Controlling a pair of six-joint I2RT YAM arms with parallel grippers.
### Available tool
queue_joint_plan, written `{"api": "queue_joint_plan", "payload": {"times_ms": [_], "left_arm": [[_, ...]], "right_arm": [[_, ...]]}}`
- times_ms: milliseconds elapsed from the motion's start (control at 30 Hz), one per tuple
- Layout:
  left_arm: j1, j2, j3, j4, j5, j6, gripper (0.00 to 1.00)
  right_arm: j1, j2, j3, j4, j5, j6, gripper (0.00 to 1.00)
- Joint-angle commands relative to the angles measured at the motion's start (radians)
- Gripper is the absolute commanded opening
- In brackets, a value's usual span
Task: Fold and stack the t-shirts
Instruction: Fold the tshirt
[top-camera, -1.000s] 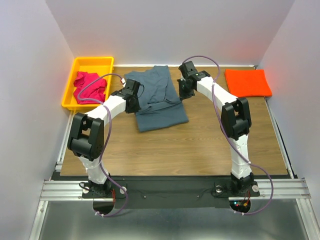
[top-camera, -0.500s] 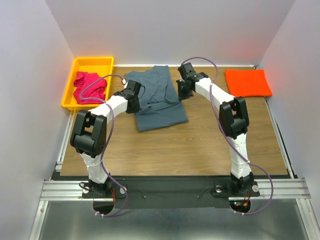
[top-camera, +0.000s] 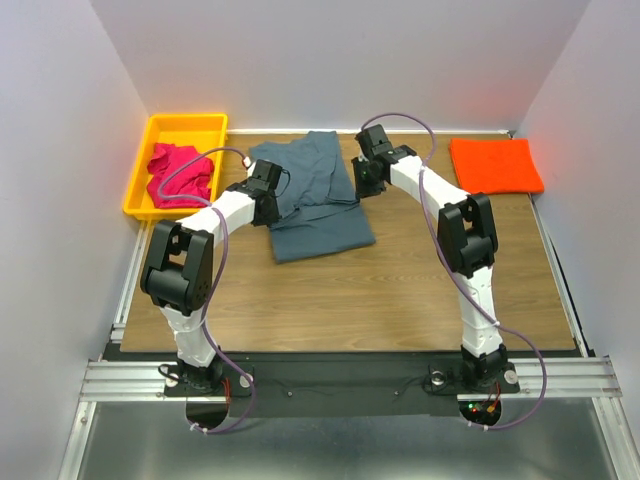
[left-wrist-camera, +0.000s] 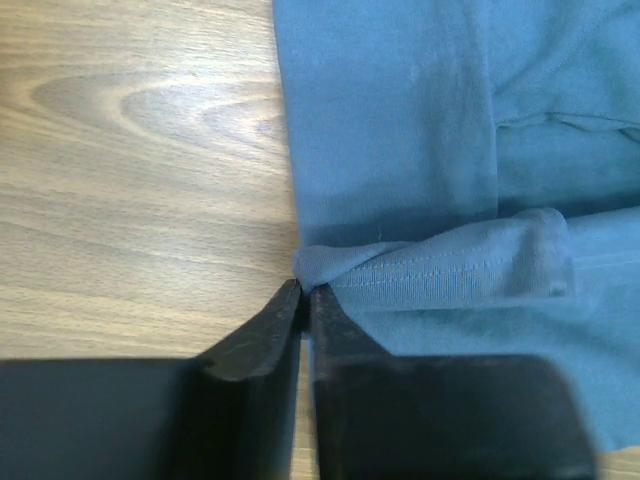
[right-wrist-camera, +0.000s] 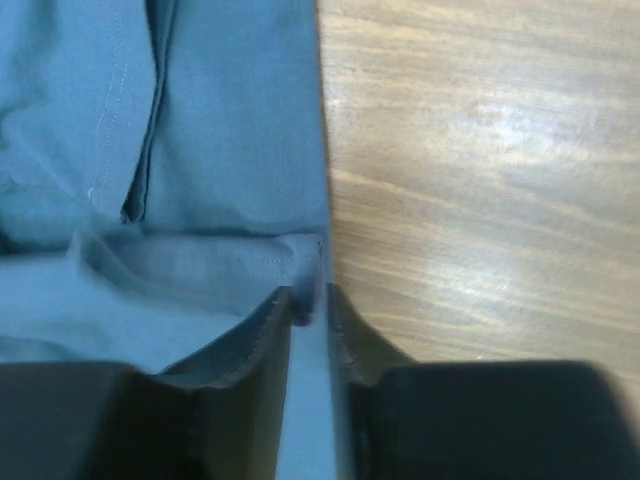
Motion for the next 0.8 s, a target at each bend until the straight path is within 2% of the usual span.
{"api": "queue_joint_plan", "payload": {"times_ms": [0, 33, 67, 133, 167, 233, 367, 533, 767], "left_arm": [[0.017, -0.054, -0.004, 0.003, -0.068, 0.01, 0.33], [0.017, -0.063, 0.001, 0.003, -0.074, 0.009, 0.36], [0.017, -0.076, 0.006, 0.002, -0.085, 0.007, 0.4], [0.017, -0.083, 0.016, 0.002, -0.088, 0.007, 0.54], [0.017, -0.091, 0.019, 0.002, -0.085, 0.006, 0.67], [0.017, -0.115, 0.015, 0.006, -0.073, 0.004, 0.73], [0.015, -0.19, -0.023, 0.012, -0.06, -0.022, 0.73], [0.003, -0.31, -0.149, 0.023, -0.045, -0.045, 0.73], [-0.022, -0.479, -0.332, 0.08, -0.021, -0.076, 0.7]], "right_arm": [[-0.016, -0.067, 0.012, 0.067, 0.002, -0.026, 0.31], [-0.016, -0.073, 0.009, 0.069, 0.0, -0.027, 0.32], [-0.017, -0.081, 0.009, 0.07, -0.001, -0.027, 0.38], [-0.017, -0.101, -0.002, 0.073, -0.003, -0.026, 0.4], [-0.016, -0.11, -0.007, 0.076, -0.003, -0.023, 0.41], [-0.013, -0.147, -0.046, 0.087, -0.021, -0.021, 0.42], [0.007, -0.222, -0.163, 0.128, -0.07, -0.015, 0.41], [0.046, -0.283, -0.292, 0.208, -0.121, 0.011, 0.41], [0.069, -0.23, -0.306, 0.268, -0.165, 0.049, 0.36]]}}
